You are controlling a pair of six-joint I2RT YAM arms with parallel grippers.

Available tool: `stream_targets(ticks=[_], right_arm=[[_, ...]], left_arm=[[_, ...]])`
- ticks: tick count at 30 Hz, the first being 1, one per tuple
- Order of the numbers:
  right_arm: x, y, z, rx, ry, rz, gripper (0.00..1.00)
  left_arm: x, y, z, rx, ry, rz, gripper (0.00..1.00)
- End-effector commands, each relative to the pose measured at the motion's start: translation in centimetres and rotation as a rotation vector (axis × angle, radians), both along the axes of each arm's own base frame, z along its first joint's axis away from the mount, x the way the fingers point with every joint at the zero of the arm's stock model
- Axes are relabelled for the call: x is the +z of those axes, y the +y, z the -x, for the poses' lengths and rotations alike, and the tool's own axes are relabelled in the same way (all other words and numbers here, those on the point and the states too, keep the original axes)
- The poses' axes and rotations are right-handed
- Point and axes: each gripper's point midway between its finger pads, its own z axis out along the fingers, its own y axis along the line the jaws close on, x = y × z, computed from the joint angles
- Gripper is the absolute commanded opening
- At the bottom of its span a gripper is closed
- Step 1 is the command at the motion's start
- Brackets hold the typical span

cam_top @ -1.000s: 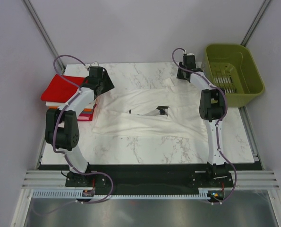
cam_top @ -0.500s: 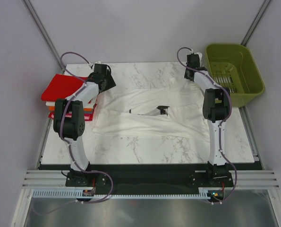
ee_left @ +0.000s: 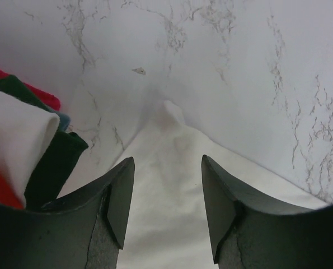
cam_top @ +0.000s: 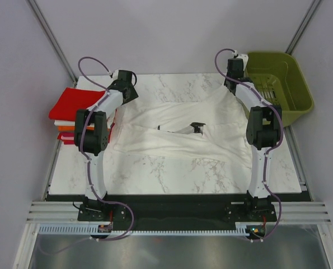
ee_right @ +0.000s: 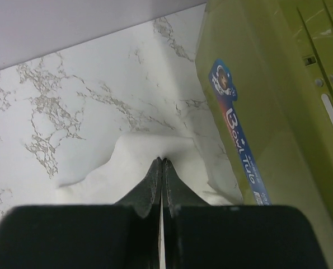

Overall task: Fold and stack the t-shirts
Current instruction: Fold the tshirt

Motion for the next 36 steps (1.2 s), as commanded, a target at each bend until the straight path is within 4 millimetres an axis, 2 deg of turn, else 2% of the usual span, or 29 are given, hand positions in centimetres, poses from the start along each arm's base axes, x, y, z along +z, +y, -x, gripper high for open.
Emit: stream_targets(ticks=[1, 11, 16, 18, 21, 22, 25, 26, 27, 28, 30, 32, 33, 35, 36], right_arm=[[2.9, 0.1, -0.4, 0.005, -0.080, -0.025, 0.00], [2.1, 0.9, -0.1, 0.043, -0.084, -0.067, 0.00], [2.0, 1.1, 0.0, 0.046, -0.085, -0.072, 0.00], [2.0, 1.2, 0.0, 0.049, -0.085, -0.075, 0.00], [2.3, 1.2, 0.1, 0.052, -0.087, -0.076, 0.00], [2.8, 1.2, 0.2, 0.057, -0.092, -0.074, 0.00], [3.9, 1.0, 0.7, 0.058, -0.106, -0.067, 0.00], [4.3, 1.0, 0.9, 0.060, -0.112, -0.066, 0.00], [5.2, 1.0, 1.0, 0.061, -0.125, -0.066, 0.00], [5.2, 1.0, 1.3, 0.062, -0.122, -0.064, 0.00], [6.5, 1.0, 1.6, 0.062, -0.145, -0.066, 0.00], [6.8, 1.0, 2.1, 0.058, -0.148, -0.069, 0.00], [7.8, 0.9, 2.3, 0.056, -0.171, -0.073, 0.00], [7.9, 1.1, 2.8, 0.057, -0.169, -0.087, 0.00], [8.8, 1.0, 3.1, 0.053, -0.184, -0.089, 0.00]], left_arm=[[0.9, 1.0, -1.2, 0.093, -0.034, -0.023, 0.59], [-0.2, -1.0, -5.1, 0.062, -0.062, 0.049, 0.54], [-1.3, -0.2, -4.3, 0.112, -0.028, 0.026, 0.47], [-1.6, -0.1, -4.1, 0.112, -0.016, 0.021, 0.40], [-1.9, 0.1, -3.8, 0.120, -0.007, 0.015, 0.34], [-2.1, 0.1, -3.7, 0.120, -0.002, 0.014, 0.33], [-2.3, 0.5, -3.6, 0.120, 0.004, -0.008, 0.21], [-2.3, 0.6, -3.6, 0.120, 0.004, -0.012, 0.10], [-2.2, 0.6, -3.6, 0.118, 0.002, -0.014, 0.05], [-2.1, 0.8, -3.5, 0.120, 0.004, -0.017, 0.02], [-1.2, 1.2, -3.4, 0.130, -0.009, -0.030, 0.02], [-0.2, 1.5, -3.3, 0.132, -0.022, -0.038, 0.02], [0.0, 1.5, -3.1, 0.133, -0.024, -0.044, 0.02], [0.2, 1.8, -2.6, 0.138, -0.021, -0.049, 0.02], [1.0, 1.9, -2.5, 0.141, -0.031, -0.049, 0.02]])
